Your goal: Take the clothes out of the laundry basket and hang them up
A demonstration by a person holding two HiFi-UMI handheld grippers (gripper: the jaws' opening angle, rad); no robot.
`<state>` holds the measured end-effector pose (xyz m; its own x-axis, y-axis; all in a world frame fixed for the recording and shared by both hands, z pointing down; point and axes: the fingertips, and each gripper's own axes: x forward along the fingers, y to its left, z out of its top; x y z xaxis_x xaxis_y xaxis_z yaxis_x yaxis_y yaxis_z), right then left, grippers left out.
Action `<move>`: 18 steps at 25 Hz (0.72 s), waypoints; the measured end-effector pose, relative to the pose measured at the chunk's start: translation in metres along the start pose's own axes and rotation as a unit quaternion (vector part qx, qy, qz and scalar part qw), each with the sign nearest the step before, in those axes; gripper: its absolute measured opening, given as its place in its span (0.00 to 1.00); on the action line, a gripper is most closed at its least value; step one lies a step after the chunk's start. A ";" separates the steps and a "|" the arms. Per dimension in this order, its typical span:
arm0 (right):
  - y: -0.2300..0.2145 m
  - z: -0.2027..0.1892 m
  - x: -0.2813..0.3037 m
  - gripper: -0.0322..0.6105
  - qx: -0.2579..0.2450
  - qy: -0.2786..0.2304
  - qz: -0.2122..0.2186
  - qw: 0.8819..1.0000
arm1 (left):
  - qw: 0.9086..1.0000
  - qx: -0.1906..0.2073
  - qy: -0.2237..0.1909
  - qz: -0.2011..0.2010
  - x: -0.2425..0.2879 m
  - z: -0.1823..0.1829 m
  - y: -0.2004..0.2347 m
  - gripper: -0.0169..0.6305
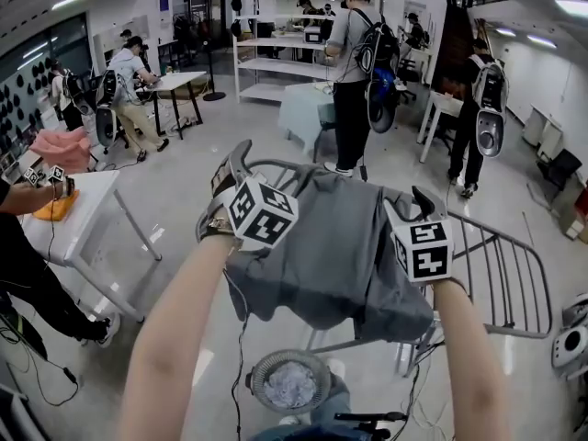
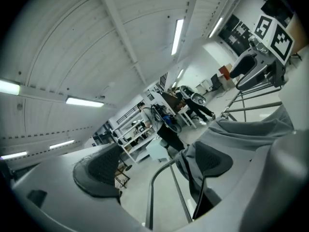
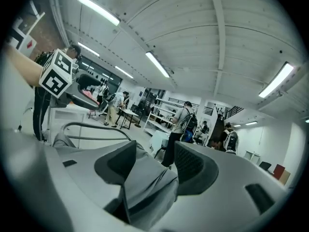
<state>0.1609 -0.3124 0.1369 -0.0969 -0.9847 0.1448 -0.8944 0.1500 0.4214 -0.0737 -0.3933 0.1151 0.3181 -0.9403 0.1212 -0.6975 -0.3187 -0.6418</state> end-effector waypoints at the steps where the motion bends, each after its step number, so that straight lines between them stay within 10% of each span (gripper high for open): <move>1: 0.006 0.002 -0.010 0.41 0.003 -0.008 0.003 1.000 | 1.000 -0.005 -0.006 -0.001 -0.011 -0.002 -0.003 0.79; 18: 0.128 -0.047 -0.105 0.41 -0.020 -0.046 0.098 0.994 | 0.995 -0.092 -0.033 0.003 -0.140 -0.105 -0.058 0.79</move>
<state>0.0773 -0.1856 0.2172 -0.3086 -0.9400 0.1457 -0.8366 0.3411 0.4287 -0.1453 -0.2561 0.2152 0.3498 -0.9346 0.0638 -0.8033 -0.3343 -0.4929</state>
